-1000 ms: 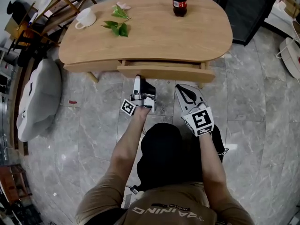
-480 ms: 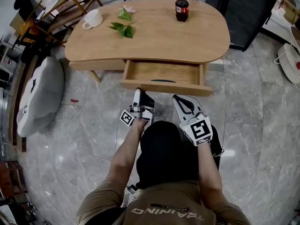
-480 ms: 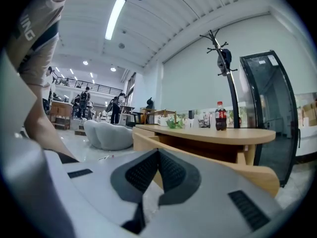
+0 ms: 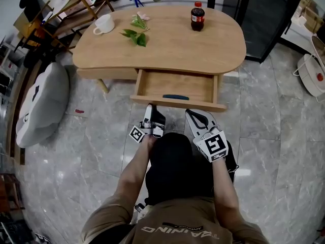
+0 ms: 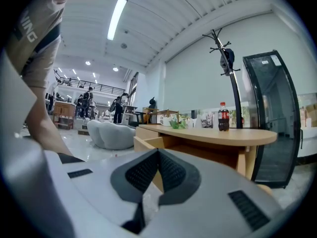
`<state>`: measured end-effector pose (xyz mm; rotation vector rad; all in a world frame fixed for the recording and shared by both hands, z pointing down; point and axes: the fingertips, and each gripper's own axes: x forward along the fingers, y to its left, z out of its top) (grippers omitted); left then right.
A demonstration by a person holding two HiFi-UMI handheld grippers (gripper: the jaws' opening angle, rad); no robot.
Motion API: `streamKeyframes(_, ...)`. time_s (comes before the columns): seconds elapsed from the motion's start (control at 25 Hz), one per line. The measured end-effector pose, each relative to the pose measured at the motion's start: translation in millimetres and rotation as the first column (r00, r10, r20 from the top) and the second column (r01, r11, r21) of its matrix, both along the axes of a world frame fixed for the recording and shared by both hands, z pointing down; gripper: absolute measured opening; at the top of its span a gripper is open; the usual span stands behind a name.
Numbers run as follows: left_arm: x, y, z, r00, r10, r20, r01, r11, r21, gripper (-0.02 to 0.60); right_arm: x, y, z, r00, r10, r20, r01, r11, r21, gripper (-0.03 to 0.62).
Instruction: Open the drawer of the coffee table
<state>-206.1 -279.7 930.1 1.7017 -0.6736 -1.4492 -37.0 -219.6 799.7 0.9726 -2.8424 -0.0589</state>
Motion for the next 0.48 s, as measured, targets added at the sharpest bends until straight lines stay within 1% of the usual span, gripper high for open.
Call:
streamKeyframes(0.08, -1, -1, 0, 1.0, -0.001, 0.001, 0.001, 1.0, -0.003, 0.213, 2, -1, -1, 1.0, 0.003, 0.001, -0.003, 1.0, -0.001, 0.005)
streamKeyframes(0.16, 2, -2, 1, 1.0, 0.008, 0.024, -0.007, 1.0, -0.011, 0.213, 7, -4, -4, 1.0, 0.014, 0.01, -0.014, 1.0, 0.0, 0.005)
streamKeyframes(0.24, 6, 1, 3, 0.996, 0.029, 0.081, -0.026, 0.999, -0.033, 0.213, 9, -5, -8, 1.0, 0.022, 0.019, -0.022, 1.0, 0.002, 0.005)
streamKeyframes(0.36, 11, 6, 7, 0.982, 0.069, 0.175, -0.058, 0.996, -0.066, 0.209, 9, -7, -13, 0.999, 0.022, 0.023, -0.022, 1.0, 0.011, 0.005)
streamKeyframes(0.44, 17, 9, 5, 0.963, 0.11, 0.247, -0.093, 0.993, -0.078, 0.198, 9, -10, -16, 0.999, 0.023, 0.025, -0.023, 1.0, 0.018, 0.005)
streamKeyframes(0.48, 20, 11, 4, 0.947, 0.13, 0.293, -0.108, 0.99, -0.089, 0.193, 10, -11, -18, 0.999, 0.025, 0.027, -0.026, 0.999, 0.021, 0.005)
